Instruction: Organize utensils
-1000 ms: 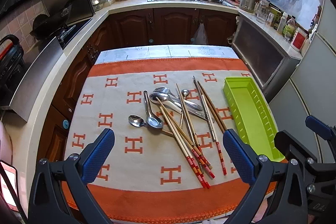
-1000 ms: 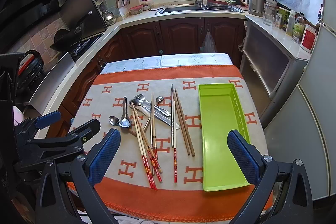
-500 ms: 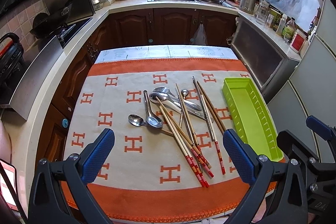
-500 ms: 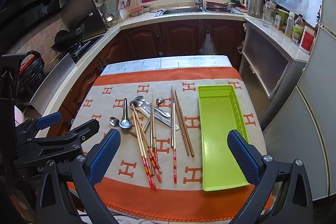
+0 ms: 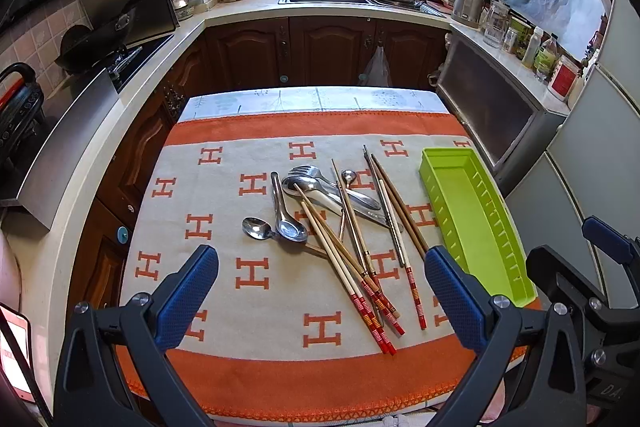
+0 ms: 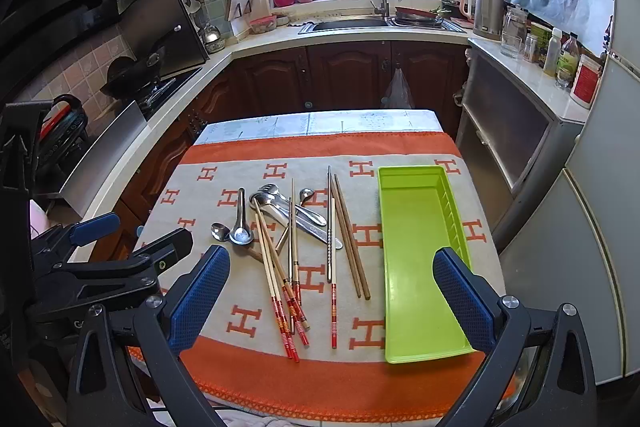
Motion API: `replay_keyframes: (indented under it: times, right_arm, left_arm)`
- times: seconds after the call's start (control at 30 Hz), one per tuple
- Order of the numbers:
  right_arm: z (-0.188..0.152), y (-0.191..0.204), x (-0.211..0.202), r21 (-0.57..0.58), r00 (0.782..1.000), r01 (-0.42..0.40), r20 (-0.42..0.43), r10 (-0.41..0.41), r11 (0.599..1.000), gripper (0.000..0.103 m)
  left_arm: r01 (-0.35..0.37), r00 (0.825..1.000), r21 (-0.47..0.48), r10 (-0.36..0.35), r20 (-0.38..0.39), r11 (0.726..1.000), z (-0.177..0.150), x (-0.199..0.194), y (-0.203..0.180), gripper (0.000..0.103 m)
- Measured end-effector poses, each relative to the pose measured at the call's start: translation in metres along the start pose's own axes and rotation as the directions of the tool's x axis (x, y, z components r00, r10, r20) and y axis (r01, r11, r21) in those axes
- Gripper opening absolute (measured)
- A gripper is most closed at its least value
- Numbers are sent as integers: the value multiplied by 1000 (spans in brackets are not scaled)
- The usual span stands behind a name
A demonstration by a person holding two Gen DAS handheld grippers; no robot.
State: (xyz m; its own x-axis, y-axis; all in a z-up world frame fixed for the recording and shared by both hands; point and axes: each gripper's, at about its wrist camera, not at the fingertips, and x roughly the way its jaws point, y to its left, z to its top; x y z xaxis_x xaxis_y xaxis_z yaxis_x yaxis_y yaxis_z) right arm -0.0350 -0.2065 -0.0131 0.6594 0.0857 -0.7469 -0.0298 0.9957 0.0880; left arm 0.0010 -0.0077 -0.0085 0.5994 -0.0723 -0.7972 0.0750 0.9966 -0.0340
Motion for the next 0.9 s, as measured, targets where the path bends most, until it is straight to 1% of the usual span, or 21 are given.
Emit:
replay_keyframes:
  times: [0.27,0.37,0.47,0.53,0.6,0.67,0.73,0.8,0.83,0.87,0.9]
  right_arm:
    - [-2,0,0,-1,1000,-3,-1,3,1000,102]
    - [5,1,-3,-2,1000,-10,-16,10,1000,97]
    - [14,1,-1,0,999,-34,-40,34,999,88]
    - [21,-1,1,-1,997,-53,-59,52,999,81]
    - [31,-3,6,-2,994,-74,-81,73,997,79]
    - [40,-7,14,7,991,-86,-101,86,996,77]
    - [54,-11,24,26,984,-111,-134,113,993,73]
    - [65,-14,37,36,979,-120,-161,125,992,70]
    - [68,-16,42,35,978,-120,-168,124,992,69]
    - [73,-16,50,30,976,-122,-180,125,992,69]
    - [78,-15,61,27,971,-121,-204,124,992,66]
  left_arm:
    - [29,1000,-15,-29,-9,999,3,0,8,102]
    - [37,999,-16,-37,-5,999,9,0,13,102]
    - [72,997,2,-72,-20,997,20,1,17,102]
    - [77,997,-3,-77,-6,997,26,0,22,102]
    - [70,997,5,-70,21,998,34,-3,27,102]
    - [45,998,10,-45,43,999,41,-4,31,102]
    - [37,998,7,-38,51,999,48,-1,36,102]
    - [37,999,-1,-37,37,999,55,7,42,102]
    - [48,999,-8,-48,23,999,58,13,44,102]
    - [59,998,-18,-59,3,998,61,22,47,102]
    - [65,998,-29,-66,-18,997,63,30,50,102]
